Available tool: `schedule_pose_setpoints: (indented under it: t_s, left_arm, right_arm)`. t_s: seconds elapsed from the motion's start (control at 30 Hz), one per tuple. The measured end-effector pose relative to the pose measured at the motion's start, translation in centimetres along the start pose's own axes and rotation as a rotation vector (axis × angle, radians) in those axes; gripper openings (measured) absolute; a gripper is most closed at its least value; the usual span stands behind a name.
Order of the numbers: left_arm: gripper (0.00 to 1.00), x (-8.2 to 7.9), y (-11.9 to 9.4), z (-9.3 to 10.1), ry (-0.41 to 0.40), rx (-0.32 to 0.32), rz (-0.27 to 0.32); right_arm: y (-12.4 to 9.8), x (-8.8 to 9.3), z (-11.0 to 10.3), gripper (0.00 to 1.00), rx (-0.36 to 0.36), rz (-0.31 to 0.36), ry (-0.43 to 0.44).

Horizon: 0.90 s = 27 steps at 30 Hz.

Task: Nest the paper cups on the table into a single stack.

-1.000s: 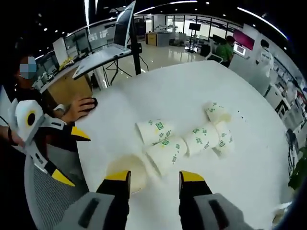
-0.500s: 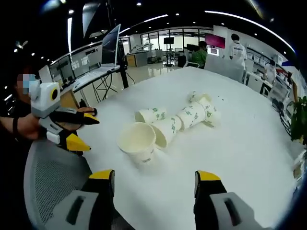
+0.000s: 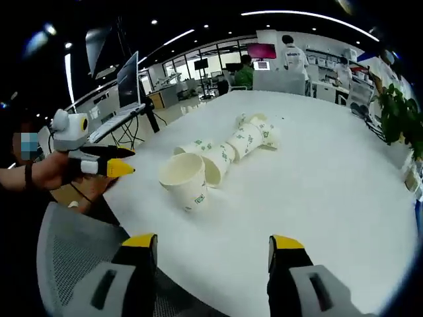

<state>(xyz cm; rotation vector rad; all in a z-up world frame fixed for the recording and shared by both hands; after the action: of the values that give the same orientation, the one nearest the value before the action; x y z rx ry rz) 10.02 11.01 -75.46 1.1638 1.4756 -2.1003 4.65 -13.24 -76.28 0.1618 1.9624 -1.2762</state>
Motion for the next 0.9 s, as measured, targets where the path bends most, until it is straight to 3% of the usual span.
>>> schedule_pose_setpoints:
  t_s: [0.23,0.73,0.9]
  left_arm:
    - [0.62,0.4,0.9,-0.9,-0.010,-0.017,-0.013]
    - [0.60,-0.1,3.7,-1.6,0.017,-0.026,-0.015]
    - [0.60,-0.8,5.4,-3.2,0.012,-0.041,-0.010]
  right_arm:
    - [-0.3,-0.9,0.1,0.68,0.007,0.023,0.021]
    - [-1.3,-0.6,0.7,0.68,0.051,0.068,0.070]
    - [-1.9,-0.8,0.1,0.69,0.052,0.076,0.057]
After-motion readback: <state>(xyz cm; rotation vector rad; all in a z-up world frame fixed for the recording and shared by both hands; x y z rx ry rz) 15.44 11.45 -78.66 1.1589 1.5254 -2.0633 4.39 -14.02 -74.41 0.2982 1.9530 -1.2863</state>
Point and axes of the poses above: the point that each gripper's makers call its tool centre point, and the gripper's own axes: y roughly forward along the fingers, z roughly to its right, x roughly out of its underside, the point moved 2 cm from there along -y, roughly backward along the fingers, and after that the axes turned 5 degrees about -z, right-handed, at the moved point
